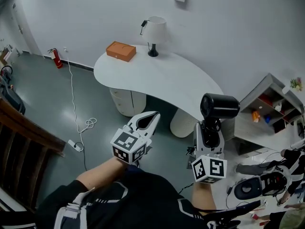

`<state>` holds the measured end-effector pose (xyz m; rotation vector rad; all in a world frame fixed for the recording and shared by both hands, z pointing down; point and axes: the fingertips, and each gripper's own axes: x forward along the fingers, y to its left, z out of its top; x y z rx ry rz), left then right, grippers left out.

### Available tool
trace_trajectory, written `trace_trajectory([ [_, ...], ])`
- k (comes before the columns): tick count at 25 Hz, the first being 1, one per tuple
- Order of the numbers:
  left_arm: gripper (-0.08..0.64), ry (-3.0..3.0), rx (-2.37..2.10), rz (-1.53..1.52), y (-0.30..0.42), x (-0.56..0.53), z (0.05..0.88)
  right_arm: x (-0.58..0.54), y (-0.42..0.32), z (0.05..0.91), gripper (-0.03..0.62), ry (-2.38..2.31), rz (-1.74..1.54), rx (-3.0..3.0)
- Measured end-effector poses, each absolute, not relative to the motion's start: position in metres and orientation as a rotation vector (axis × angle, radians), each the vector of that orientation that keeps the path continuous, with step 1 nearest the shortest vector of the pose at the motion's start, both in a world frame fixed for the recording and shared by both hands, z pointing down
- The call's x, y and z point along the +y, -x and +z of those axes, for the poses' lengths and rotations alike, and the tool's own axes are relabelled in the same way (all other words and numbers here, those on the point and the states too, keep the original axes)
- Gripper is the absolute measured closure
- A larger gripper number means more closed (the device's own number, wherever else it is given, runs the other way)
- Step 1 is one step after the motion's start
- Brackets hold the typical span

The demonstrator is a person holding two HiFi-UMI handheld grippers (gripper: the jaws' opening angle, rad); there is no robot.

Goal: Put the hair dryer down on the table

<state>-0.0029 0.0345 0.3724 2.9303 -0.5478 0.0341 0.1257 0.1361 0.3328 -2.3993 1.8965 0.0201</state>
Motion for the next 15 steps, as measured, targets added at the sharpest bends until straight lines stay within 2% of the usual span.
trace_trajectory([
  [15,0.554,-2.976,-0.455,0.005,-0.036,-0.128,0.36,-0.016,-0.163,0.326,0.348,2.481,0.003,1.801],
])
